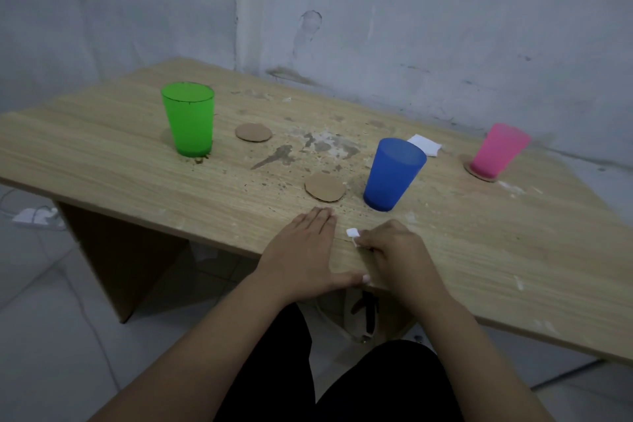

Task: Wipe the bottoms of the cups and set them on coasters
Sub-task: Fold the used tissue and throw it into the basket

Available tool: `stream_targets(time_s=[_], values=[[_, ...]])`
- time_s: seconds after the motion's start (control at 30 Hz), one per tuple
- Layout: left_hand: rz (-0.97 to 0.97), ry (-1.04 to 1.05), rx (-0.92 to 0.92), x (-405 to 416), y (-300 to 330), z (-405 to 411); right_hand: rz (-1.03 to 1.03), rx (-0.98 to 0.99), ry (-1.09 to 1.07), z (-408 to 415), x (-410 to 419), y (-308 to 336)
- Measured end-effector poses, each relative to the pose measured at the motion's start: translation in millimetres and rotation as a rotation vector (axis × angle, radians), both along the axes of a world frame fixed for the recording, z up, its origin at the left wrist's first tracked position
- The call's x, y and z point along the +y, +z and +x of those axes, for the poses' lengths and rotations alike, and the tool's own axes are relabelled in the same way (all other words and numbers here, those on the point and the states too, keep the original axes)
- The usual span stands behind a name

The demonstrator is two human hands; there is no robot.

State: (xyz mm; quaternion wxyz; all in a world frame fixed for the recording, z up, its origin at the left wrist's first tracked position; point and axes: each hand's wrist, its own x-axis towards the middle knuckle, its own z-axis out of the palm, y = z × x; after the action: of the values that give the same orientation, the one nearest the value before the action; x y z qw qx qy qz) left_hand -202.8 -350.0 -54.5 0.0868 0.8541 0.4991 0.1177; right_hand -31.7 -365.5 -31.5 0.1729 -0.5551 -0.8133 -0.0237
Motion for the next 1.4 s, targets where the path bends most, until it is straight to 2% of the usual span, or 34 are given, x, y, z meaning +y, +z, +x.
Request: stream_targets(time_s=[0.07, 0.13, 0.3, 0.43, 0.53, 0.6, 0.77, 0.9, 1.07, 1.17, 1.27, 1.4], values=[[0.001, 0.001, 0.01, 0, 0, 1, -0.029, 0.14, 0.075, 12, -15, 0], [-0.001, -0.001, 0.029, 0, 1, 1, -0.045, 0.206, 0.048, 28, -19, 3], [0.003, -0.003, 0.047, -1, 2, 0, -0.071, 0.028, -0.263, 25, 7, 4], [0.015, 0.001, 0.033, -1, 1, 0, -0.051, -0.054, -0.186, -3, 12, 3], [0.033, 0.001, 0.043, -2, 1, 1, -0.119, 0.152, -0.046, 4, -11, 6], [0.027, 0.001, 0.052, -2, 1, 1, -0.115, 0.259, -0.045, 20, -21, 10], [0.03, 0.001, 0.064, -3, 1, 0, -0.084, 0.126, -0.266, 20, 6, 13], [0.025, 0.0, 0.058, -1, 1, 0, -0.072, 0.024, -0.214, -9, 16, 7], [-0.009, -0.008, 0.065, -2, 2, 1, -0.076, 0.191, -0.03, 13, -11, 6], [-0.032, -0.001, 0.064, -3, 5, 0, -0.061, 0.174, -0.135, 23, -9, 15], [-0.027, 0.001, 0.06, -3, 5, 0, -0.071, 0.068, -0.255, 0, 10, 12], [-0.054, -0.002, -0.038, -2, 6, 0, -0.138, 0.031, -0.176, -25, 15, 6]])
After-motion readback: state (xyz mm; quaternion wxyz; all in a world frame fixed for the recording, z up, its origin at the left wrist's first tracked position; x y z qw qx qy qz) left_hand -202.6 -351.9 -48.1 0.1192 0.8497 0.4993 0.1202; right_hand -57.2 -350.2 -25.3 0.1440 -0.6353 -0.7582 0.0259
